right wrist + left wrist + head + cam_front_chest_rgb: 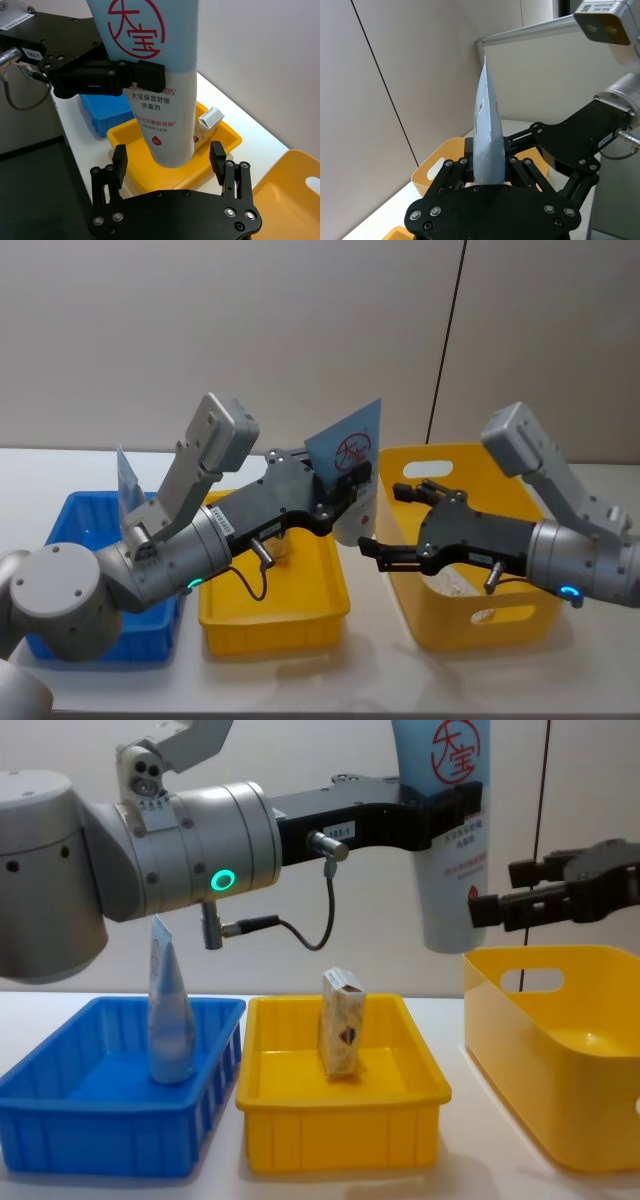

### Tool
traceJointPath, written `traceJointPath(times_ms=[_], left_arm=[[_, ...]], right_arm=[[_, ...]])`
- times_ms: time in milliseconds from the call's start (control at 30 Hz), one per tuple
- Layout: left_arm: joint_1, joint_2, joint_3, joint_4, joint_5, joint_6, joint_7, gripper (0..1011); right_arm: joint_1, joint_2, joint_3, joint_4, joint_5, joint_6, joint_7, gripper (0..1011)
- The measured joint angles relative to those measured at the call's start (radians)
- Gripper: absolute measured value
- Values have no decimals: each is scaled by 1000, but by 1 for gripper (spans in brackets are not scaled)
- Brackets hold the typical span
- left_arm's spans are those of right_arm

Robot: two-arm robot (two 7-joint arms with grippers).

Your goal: Bimanual collaborative sorting of washing and personal care products

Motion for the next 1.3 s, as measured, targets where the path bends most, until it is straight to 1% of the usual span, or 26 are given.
traceJointPath(times_ms=[167,400,433,467,500,600,633,667,733,867,1100,1167,1200,1267,1300], left_arm=[[0,0,0,0,0,0,0,248],[0,0,0,0,0,0,0,248],[0,0,0,0,0,0,0,248],[0,0,0,0,0,0,0,248],[0,0,0,0,0,0,0,248],[0,0,0,0,0,0,0,248],[0,0,0,0,0,0,0,248],[0,0,0,0,0,0,0,248],[0,0,0,0,0,0,0,248],[0,0,0,0,0,0,0,248],[0,0,0,0,0,0,0,248],[0,0,0,0,0,0,0,261],[0,0,0,0,0,0,0,306],[0,0,0,0,0,0,0,344],[0,0,0,0,0,0,0,404]], right_arm=[[33,-13,-34,33,-24,-22,0,1004],[63,-26,-63,66,-43,-40,-2,1003],[70,-29,-71,75,-48,-44,-3,970],[73,-31,-75,79,-50,-45,-4,970],[80,-34,-81,87,-54,-49,-6,929],[88,-39,-89,97,-59,-53,-9,882],[94,-42,-94,104,-62,-55,-11,827],[96,-42,-95,107,-63,-56,-12,810],[103,-45,-102,115,-66,-59,-14,734],[112,-47,-112,123,-71,-63,-19,647],[118,-46,-124,129,-77,-67,-28,634],[119,-45,-127,129,-79,-67,-32,634],[119,-44,-128,129,-79,-67,-33,634],[119,-44,-128,129,-79,-67,-34,634],[119,-44,-128,129,-79,-67,-36,634]])
